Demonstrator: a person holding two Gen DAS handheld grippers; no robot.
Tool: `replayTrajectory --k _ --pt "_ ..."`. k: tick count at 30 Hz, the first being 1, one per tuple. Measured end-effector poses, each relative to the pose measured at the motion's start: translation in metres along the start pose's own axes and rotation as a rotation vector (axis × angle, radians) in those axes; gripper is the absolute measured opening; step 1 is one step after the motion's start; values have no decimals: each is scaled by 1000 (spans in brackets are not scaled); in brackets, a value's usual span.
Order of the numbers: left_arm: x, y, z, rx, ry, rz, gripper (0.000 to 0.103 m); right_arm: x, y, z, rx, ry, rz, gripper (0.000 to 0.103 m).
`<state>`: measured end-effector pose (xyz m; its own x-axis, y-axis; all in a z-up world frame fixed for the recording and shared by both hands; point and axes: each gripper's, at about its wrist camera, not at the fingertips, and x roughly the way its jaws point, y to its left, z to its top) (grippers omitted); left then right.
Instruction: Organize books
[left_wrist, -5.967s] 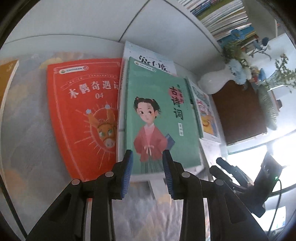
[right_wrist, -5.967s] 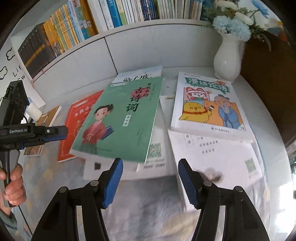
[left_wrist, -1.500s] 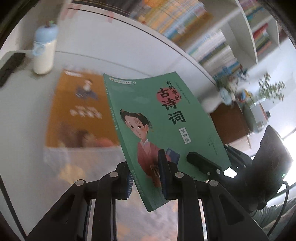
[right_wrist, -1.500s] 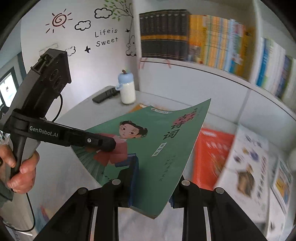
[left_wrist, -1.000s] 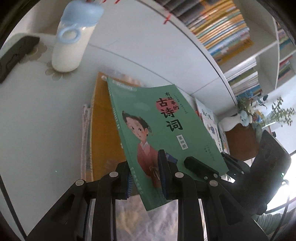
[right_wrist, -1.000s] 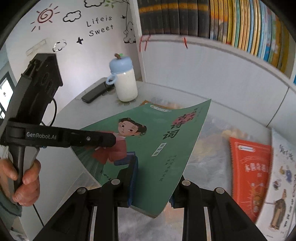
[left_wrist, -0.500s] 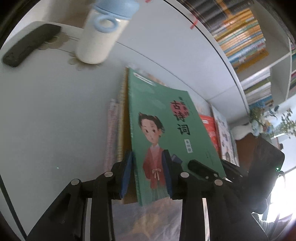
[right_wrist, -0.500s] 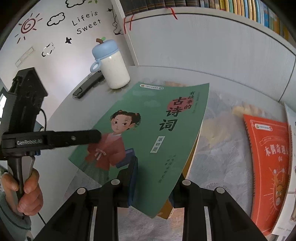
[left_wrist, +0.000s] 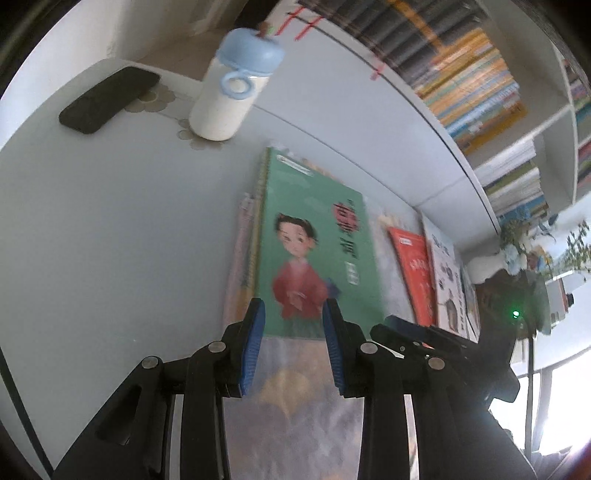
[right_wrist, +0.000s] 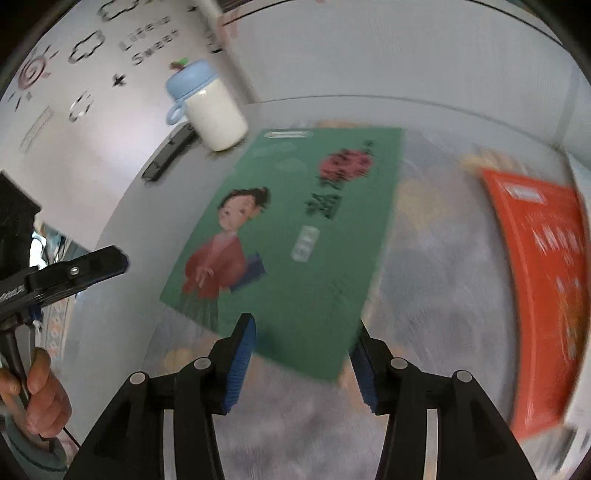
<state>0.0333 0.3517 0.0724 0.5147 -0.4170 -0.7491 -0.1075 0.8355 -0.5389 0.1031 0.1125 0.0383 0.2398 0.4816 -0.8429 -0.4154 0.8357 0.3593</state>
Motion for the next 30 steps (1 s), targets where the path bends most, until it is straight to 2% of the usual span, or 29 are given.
replayTrajectory --k 7,12,18,20,22,25,30 --pt "6 -62 -28 107 53 6 30 -60 -63 -55 205 -27 22 52" --pt "33 -127 -59 192 121 12 31 -115 -118 -106 300 -71 3 54" --pt "70 -202 -81 193 171 -57 45 -179 -181 -158 373 -107 -56 54" --pt "81 -231 -87 192 181 -88 62 -206 -205 -178 387 -131 -93 54" --pt "92 -265 -93 224 175 -114 70 -226 -226 -189 400 -145 -129 58" --pt "108 -306 -101 279 185 -132 70 -257 -264 -213 437 -176 -178 59" --pt "149 -371 -100 329 219 -143 70 -284 -322 -234 516 -197 -199 60"
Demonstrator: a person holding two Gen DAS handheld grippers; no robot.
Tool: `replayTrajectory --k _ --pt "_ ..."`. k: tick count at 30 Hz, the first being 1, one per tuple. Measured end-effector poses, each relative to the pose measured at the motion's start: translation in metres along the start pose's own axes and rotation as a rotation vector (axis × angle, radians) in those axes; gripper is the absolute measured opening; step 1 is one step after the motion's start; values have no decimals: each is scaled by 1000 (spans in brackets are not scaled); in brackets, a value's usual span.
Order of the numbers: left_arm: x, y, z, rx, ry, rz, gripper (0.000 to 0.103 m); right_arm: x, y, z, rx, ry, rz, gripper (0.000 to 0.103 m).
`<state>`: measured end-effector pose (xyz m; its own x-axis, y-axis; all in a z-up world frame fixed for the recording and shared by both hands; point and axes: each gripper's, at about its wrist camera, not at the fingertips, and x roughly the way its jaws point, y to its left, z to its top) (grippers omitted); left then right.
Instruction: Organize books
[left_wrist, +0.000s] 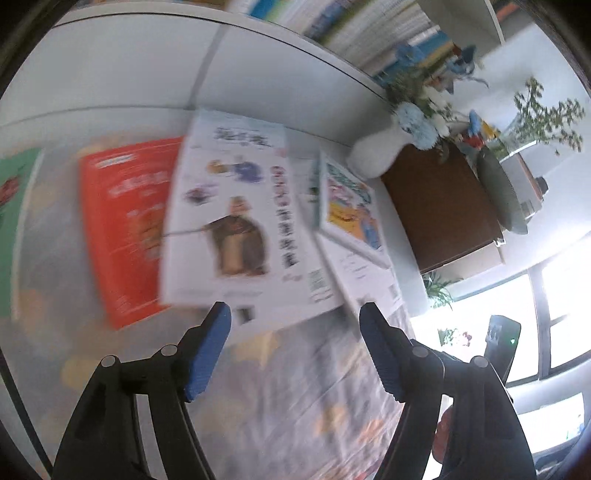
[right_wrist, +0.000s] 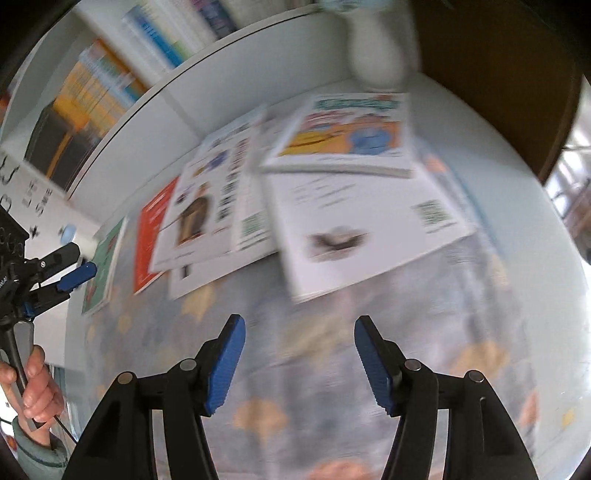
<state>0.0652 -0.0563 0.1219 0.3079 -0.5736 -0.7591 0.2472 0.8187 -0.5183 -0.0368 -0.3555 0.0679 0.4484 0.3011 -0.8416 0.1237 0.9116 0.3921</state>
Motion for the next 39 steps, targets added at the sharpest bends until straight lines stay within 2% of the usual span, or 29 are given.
replayTrajectory --k 4,11,14,18,23,25,27,28,30,33,36,39 --pt "43 -32 29 63 29 20 70 -1 -39 23 54 -23 -3 62" --pt "113 -63 64 194 61 84 70 19 -69 72 86 -80 -28 63" --pt "139 -59 80 182 68 78 69 32 -72 91 80 -101 -66 60" --pt "170 -52 95 161 81 65 68 52 -78 112 86 -112 -108 46" --pt "193 -54 99 180 107 23 68 76 -81 127 103 -102 -141 45" --pt "198 -59 99 201 108 13 68 79 -83 131 105 -108 -110 45" --pt "203 -64 100 206 133 -33 69 81 -79 135 80 -112 -110 45" --pt "204 -66 99 210 131 -22 68 82 -75 136 58 -111 -109 46" --pt "202 -70 95 238 131 -5 68 81 -67 137 20 -122 -153 46" --pt "186 -67 81 227 127 -18 68 78 -58 133 -52 -123 -199 46" --pt "162 -59 54 201 132 -26 68 70 -49 116 -104 -103 -170 46" --pt "133 -48 17 178 141 -12 68 60 -30 79 -183 -47 -129 46"
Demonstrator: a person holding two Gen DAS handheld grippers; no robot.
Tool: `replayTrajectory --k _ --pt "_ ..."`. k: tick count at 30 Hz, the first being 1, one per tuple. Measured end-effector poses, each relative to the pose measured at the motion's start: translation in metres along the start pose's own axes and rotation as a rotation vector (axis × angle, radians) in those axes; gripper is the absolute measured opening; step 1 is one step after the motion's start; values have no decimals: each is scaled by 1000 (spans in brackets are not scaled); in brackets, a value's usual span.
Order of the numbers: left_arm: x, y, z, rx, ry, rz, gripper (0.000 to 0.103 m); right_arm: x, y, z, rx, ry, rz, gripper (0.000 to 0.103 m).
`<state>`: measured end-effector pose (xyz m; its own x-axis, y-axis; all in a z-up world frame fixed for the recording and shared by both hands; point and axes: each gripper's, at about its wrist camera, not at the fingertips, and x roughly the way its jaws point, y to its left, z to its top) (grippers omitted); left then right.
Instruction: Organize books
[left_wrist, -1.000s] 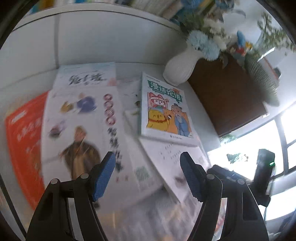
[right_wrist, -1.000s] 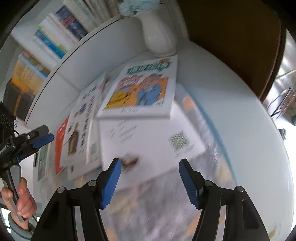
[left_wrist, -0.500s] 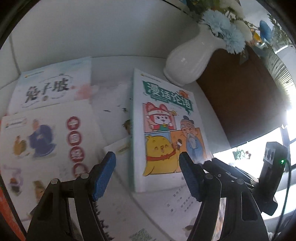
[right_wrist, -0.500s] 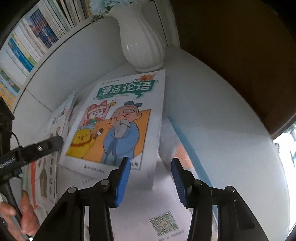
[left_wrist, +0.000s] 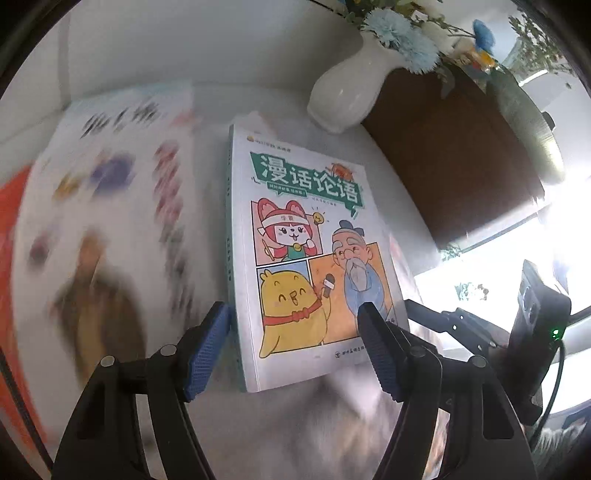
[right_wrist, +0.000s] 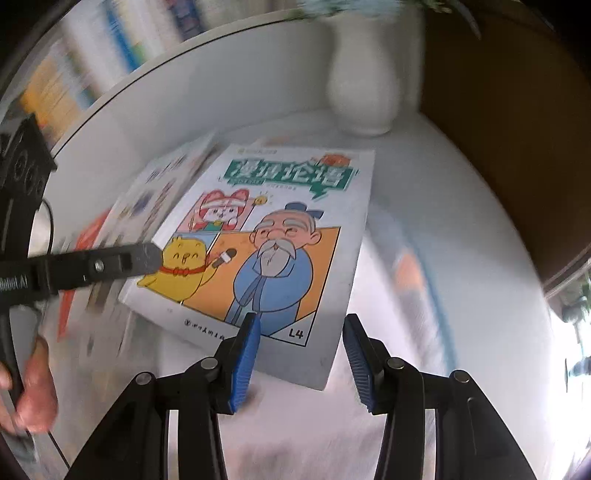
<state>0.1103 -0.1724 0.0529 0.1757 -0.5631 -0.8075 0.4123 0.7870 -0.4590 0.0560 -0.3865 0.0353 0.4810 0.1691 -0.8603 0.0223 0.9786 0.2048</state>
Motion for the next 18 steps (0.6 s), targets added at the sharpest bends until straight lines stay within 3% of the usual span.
replayTrajectory --k 3,7,12,18 --pt "-23 2 -52 -14 10 21 68 -13 26 -34 -65 35 27 47" --pt "-44 11 -117 -81 46 9 63 -32 48 -86 -52 86 127 47" --pt "-50 14 -182 -140 100 16 63 -46 65 -136 -69 133 190 47" --pt "-57 10 -204 -180 80 59 63 -57 69 -161 -115 179 226 45"
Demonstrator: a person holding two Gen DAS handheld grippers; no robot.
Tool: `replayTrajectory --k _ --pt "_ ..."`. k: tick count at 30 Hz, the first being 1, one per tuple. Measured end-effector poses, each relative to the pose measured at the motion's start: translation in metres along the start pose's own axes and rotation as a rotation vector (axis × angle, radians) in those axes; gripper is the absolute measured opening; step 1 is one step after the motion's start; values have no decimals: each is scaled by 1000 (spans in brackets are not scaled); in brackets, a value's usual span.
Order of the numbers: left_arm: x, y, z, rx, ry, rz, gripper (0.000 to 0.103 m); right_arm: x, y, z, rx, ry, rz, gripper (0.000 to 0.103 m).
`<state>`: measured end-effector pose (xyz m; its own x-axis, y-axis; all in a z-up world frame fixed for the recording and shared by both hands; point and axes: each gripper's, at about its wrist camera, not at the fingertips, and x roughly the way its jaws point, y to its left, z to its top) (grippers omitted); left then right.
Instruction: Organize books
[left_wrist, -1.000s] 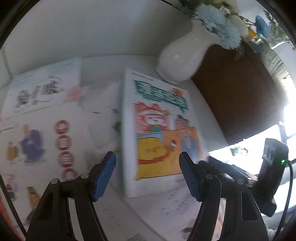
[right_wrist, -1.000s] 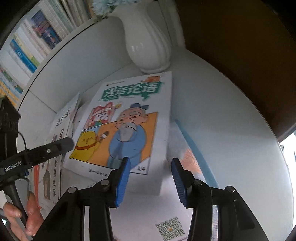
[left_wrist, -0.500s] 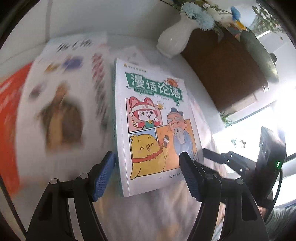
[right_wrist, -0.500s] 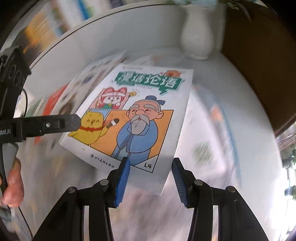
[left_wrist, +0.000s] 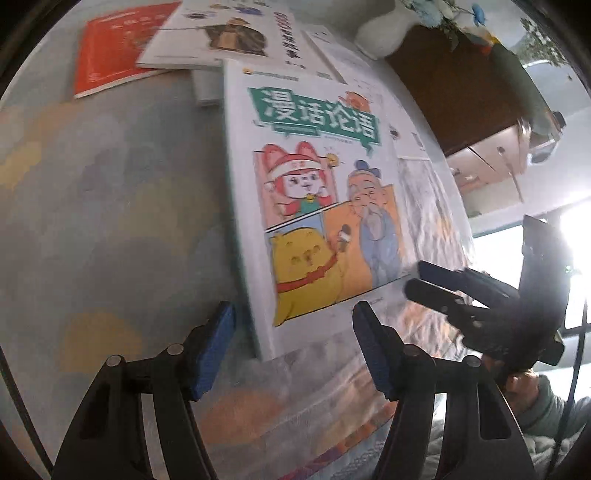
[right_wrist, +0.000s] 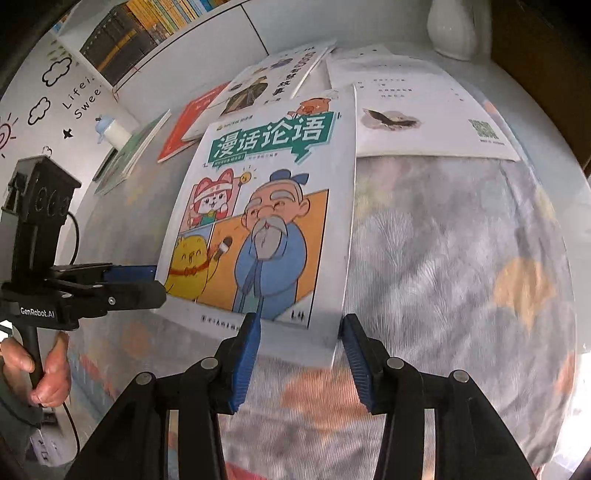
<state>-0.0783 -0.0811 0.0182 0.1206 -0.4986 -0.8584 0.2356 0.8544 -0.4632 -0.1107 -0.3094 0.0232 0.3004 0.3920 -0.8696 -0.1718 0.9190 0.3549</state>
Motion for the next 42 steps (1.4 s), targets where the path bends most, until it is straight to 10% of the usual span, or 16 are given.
replayTrajectory --k 4,8,16,21,27,34,42 --pt "-1 -5 -11 32 -19 31 41 -4 -7 -3 62 -9 16 45" --pt "-1 -1 -15 31 -51 23 40 1 0 2 54 -33 -4 45" --pt "-39 14 -14 -118 -166 -306 40 3 2 -7 35 -73 -25 46" --pt "-11 9 -7 -103 -137 -126 40 1 2 -8 27 -77 -21 46" --pt "7 25 0 -143 -115 -116 39 2 4 -9 17 -81 -34 47" --pt "-9 47 -4 -290 -135 -465 40 0 -2 -12 34 -97 -12 48" --pt "17 32 7 -220 -110 -269 19 -1 1 -13 33 -92 7 58"
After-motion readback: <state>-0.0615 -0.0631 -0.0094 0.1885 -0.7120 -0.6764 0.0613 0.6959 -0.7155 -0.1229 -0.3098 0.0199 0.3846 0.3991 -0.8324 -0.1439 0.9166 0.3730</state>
